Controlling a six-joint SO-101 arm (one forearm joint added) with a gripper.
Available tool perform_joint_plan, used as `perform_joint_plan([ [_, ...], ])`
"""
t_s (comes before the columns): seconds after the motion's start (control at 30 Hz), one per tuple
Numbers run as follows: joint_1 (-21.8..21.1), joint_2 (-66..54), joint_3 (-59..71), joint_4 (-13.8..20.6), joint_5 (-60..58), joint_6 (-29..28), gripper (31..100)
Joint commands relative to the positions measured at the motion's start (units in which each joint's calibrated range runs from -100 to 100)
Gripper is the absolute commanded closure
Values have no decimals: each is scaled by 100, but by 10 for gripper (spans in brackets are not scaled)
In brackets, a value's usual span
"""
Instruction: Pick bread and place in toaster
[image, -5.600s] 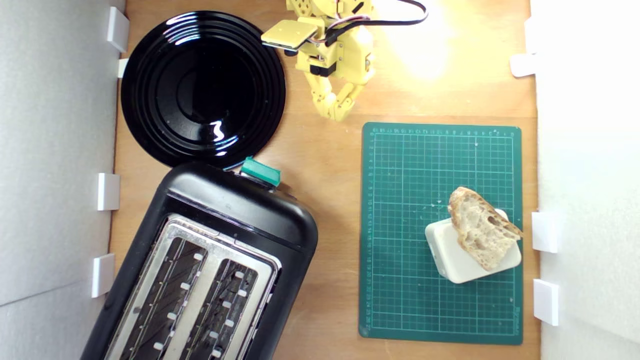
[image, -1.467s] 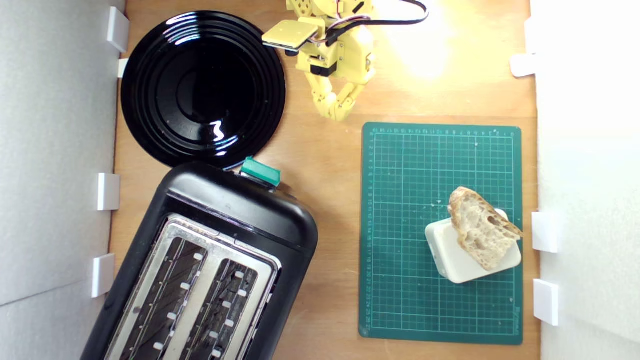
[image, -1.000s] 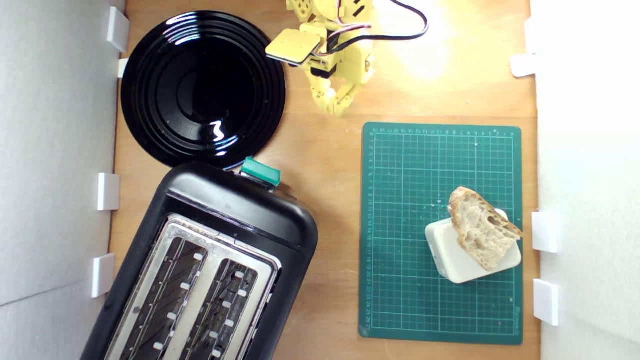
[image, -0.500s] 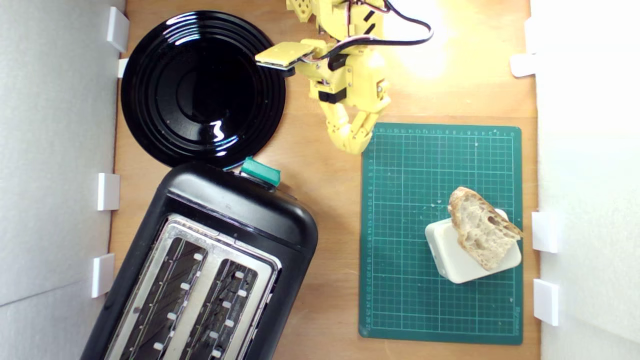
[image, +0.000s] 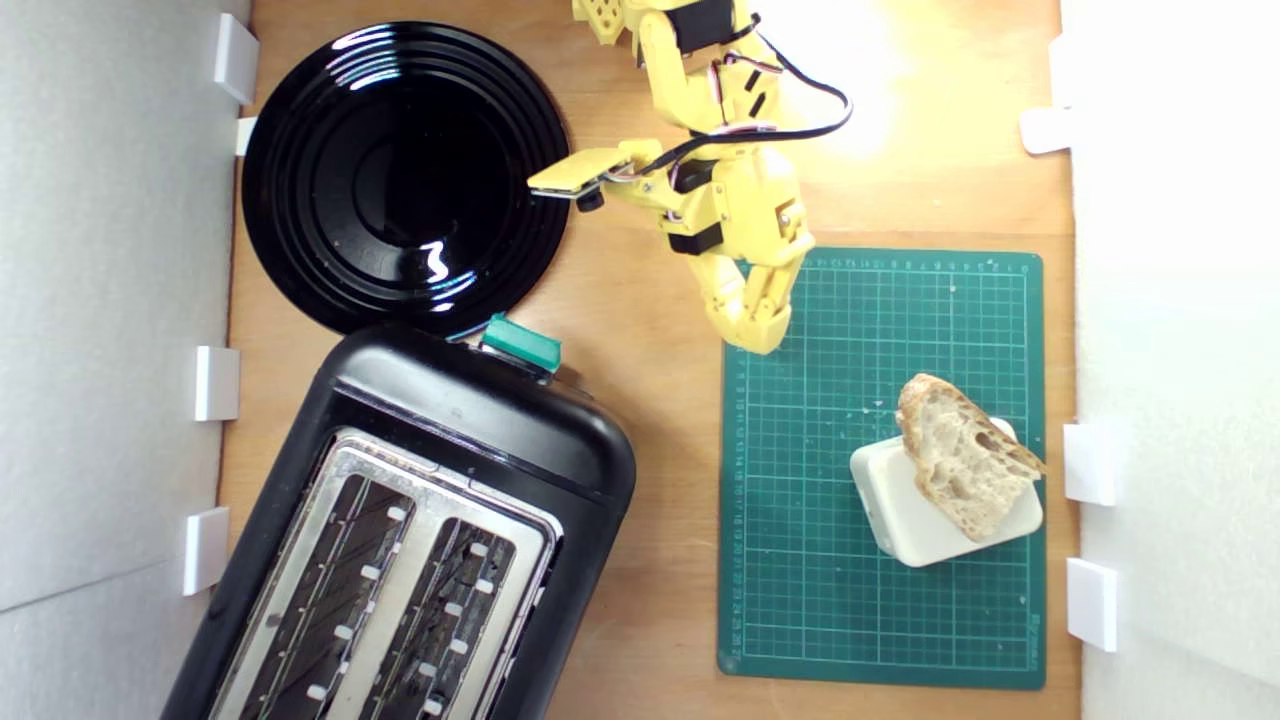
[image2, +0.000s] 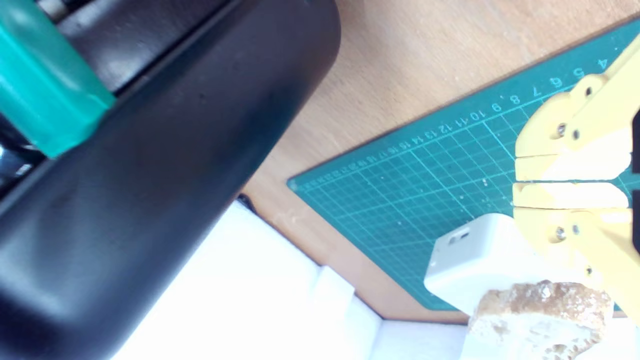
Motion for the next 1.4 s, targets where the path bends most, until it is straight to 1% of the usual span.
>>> perform_joint_plan([
  [0.0,-53,430,-236,371,-713,-186,904],
  [0.07,-29,746,-236,561,-1123,-281,903],
  [0.13,11,1062,-236,879,-1498,-312,903],
  [0.2,19,1286,-245,1051,-1720,-370,903],
  [0.33,-45,1727,-263,1087,-2241,-417,902],
  [0.43,-53,2060,-291,1087,-2573,-417,888],
  [0.57,-45,2559,-318,988,-3324,-375,850],
  [0.77,-62,2875,-327,988,-3879,-375,799],
  [0.87,-150,3034,-363,942,-4109,-370,763],
  [0.93,-207,3150,-418,697,-4271,-370,738],
  [1.0,-368,3308,-508,398,-4365,-370,710],
  [1.07,-489,3533,-717,36,-4365,-343,664],
  [1.1,-505,3591,-763,-28,-4365,-281,652],
  [1.2,-513,3674,-781,54,-4365,-66,615],
  [1.3,-513,3674,-781,54,-4365,-40,567],
  [1.37,-513,3674,-781,54,-4365,-50,510],
])
